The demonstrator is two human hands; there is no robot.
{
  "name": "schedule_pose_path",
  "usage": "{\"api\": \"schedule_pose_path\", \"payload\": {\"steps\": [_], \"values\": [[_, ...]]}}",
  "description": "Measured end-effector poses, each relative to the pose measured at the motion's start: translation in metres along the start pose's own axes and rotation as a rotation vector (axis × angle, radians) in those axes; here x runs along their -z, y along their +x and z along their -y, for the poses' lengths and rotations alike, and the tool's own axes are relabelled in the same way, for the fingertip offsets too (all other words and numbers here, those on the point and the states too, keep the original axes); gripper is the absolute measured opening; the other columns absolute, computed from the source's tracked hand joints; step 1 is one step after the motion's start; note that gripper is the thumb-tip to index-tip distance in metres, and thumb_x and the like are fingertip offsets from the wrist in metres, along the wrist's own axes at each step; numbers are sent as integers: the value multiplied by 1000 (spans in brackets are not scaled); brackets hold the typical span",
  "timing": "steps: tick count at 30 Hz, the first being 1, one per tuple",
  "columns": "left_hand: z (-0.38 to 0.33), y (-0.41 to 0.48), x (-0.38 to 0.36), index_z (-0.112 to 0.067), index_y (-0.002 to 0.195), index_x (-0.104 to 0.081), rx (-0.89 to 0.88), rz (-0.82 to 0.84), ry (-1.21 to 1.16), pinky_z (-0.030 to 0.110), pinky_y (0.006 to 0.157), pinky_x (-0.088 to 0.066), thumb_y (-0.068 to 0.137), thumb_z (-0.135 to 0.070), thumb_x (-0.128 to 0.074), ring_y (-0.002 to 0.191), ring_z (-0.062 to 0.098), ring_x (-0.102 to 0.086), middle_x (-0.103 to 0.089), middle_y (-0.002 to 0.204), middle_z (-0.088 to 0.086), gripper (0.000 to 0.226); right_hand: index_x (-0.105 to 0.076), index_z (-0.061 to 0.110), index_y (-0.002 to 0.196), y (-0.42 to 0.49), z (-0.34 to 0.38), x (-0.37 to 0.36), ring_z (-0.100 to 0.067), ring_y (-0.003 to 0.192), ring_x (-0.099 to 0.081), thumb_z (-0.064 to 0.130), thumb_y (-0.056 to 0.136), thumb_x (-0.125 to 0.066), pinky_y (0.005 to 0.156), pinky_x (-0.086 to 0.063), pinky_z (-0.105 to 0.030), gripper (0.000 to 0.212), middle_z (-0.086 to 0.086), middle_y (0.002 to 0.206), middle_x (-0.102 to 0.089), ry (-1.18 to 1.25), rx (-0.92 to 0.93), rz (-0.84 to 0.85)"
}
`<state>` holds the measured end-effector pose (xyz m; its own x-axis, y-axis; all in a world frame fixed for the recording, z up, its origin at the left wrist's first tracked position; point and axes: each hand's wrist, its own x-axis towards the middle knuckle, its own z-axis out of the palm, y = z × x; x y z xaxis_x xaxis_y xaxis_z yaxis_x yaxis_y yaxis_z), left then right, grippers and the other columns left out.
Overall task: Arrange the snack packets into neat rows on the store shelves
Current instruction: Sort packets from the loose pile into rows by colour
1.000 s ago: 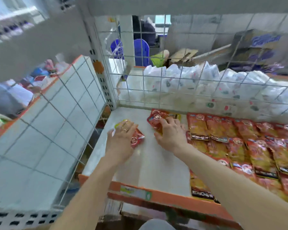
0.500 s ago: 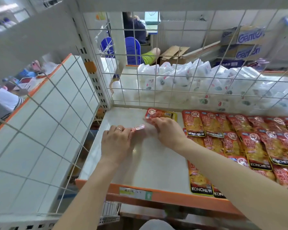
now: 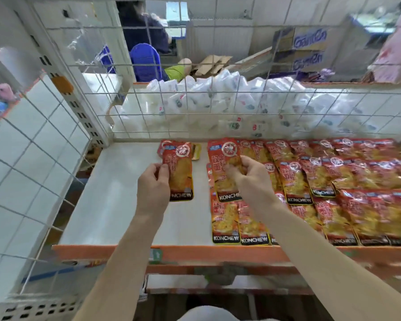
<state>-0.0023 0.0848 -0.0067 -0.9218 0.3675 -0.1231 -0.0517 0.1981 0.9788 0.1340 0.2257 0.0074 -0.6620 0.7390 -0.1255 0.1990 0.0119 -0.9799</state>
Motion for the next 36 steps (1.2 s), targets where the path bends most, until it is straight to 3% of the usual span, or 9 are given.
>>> {"api": "schedule_pose_path", "payload": {"steps": [6,9,15,21,25,29,32,34,36], "values": [[-17,-49,-80,-19,94,-66,144,201,-168,48,83,-54,101,-15,-54,77,22,-63,-66,80,-1,15,-72,20,86,-26,-9,88,-27,86,-68,21,90,-65,96,-50,-62,8,0,81,-70,192,-57,-95],[-22,-77,-124,-18,99,-65,174,257,-202,55,89,-53,98,-13,-57,74,20,-64,-66,80,-1,10,-73,25,91,-40,-16,138,-32,94,-67,26,84,-60,98,-47,-64,16,-5,91,-72,217,-88,-125],[-29,-133,-203,-13,108,-62,243,345,-294,40,72,-58,100,-4,-52,65,13,-67,-68,78,-1,16,-73,30,96,-59,-36,230,-36,101,-67,32,84,-59,96,-50,-60,18,-8,98,-74,170,-94,-201],[-32,-177,-263,-14,100,-64,267,401,-320,58,93,-50,96,0,-54,69,17,-65,-70,72,-3,18,-69,23,102,-72,-59,302,-27,99,-68,20,97,-60,95,-54,-46,10,0,98,-75,110,-91,-234],[-35,-201,-291,-14,103,-60,298,428,-343,31,59,-60,96,4,-55,60,12,-68,-71,72,-1,20,-62,24,114,-74,-69,336,-18,102,-68,21,97,-64,93,-53,-34,18,1,107,-72,127,-99,-265],[-35,-213,-304,-16,110,-59,303,442,-303,35,71,-60,93,3,-62,81,21,-72,-74,92,7,25,-59,33,101,-76,-72,353,-11,96,-67,21,96,-66,84,-50,-24,14,6,102,-72,102,-95,-286],[-35,-212,-307,-18,115,-58,280,460,-263,26,61,-54,94,0,-64,76,17,-71,-74,88,3,28,-57,33,99,-76,-71,357,-5,96,-63,18,98,-62,78,-45,-17,16,11,101,-67,146,-128,-292],[-36,-208,-306,-23,113,-58,257,467,-230,28,62,-55,94,-2,-64,76,17,-71,-74,83,-1,29,-61,28,110,-74,-68,355,-14,106,-63,20,92,-63,92,-48,-26,19,5,110,-68,172,-153,-296],[-39,-200,-305,-26,111,-58,216,481,-194,44,81,-59,94,-3,-65,89,29,-72,-75,87,-2,29,-60,20,127,-71,-65,351,-22,117,-60,28,80,-60,107,-44,-44,47,-2,122,-66,178,-164,-314]]}}
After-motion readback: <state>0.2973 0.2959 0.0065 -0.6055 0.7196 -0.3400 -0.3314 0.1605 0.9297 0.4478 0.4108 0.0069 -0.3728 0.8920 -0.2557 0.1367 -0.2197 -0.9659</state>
